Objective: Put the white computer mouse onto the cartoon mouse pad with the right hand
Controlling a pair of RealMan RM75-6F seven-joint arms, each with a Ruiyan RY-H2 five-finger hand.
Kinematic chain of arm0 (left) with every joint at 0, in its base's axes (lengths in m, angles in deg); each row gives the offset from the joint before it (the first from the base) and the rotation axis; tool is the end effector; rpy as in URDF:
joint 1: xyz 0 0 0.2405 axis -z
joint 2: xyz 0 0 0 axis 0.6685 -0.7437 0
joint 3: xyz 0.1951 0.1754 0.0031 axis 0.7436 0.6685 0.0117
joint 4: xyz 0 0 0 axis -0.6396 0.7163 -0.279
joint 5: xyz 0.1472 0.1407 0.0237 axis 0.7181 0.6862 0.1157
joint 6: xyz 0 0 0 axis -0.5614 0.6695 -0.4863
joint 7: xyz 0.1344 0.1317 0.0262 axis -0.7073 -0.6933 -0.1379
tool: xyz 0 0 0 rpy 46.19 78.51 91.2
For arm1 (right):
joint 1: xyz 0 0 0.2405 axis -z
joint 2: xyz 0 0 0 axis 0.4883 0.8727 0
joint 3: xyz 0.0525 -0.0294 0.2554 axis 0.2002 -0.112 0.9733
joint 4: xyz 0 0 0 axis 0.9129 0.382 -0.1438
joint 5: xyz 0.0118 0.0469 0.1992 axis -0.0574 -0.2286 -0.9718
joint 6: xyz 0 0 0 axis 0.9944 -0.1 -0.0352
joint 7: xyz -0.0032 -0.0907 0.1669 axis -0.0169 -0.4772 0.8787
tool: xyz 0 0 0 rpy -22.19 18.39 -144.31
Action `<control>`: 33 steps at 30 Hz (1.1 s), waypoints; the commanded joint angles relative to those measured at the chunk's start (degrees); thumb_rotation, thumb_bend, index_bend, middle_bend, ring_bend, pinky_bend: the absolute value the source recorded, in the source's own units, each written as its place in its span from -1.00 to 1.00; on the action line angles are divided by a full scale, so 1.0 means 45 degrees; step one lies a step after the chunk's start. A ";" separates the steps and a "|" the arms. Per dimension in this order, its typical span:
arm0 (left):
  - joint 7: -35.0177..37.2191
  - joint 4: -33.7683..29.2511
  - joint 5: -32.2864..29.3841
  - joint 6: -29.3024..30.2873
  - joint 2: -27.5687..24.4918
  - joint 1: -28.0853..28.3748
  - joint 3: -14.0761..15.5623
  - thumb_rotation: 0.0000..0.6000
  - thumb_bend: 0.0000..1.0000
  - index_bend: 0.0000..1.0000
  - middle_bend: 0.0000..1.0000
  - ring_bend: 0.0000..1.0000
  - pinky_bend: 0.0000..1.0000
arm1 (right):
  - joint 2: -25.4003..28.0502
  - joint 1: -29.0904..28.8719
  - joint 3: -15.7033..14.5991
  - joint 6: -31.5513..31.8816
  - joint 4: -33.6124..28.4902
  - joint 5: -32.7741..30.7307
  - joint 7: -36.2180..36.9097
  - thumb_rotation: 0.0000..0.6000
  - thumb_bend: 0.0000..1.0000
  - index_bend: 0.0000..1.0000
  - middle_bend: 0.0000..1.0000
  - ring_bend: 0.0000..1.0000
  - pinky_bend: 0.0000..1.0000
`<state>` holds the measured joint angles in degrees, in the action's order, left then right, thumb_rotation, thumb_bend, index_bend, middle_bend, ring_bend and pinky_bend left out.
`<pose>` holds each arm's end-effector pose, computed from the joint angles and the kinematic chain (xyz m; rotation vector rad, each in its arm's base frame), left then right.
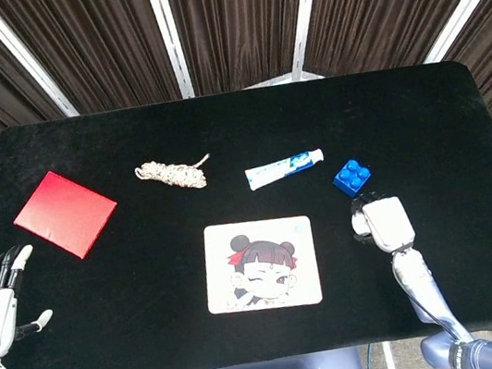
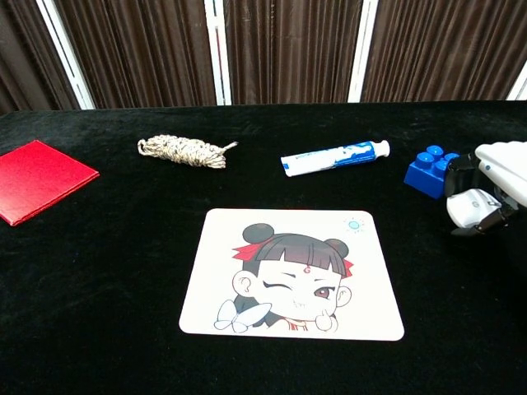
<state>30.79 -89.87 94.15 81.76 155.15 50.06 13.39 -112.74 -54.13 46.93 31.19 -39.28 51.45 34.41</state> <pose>-0.3054 0.2421 0.1401 -1.4201 -0.9512 -0.8381 -0.2578 -0.3483 -0.0098 1.5619 -0.7752 0.9304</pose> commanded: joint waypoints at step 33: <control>0.0427 -0.0107 -0.0771 0.0197 -0.0304 -0.0093 -0.0509 1.00 -0.66 -1.00 -1.00 -1.00 -1.00 | -0.1354 -0.2633 -0.1328 0.2885 0.2148 0.6308 0.0601 1.00 -0.85 0.36 0.27 -0.05 0.15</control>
<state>32.56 -90.31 90.94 82.62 153.85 49.68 11.27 -117.56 -64.77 41.09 44.79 -31.27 78.98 36.84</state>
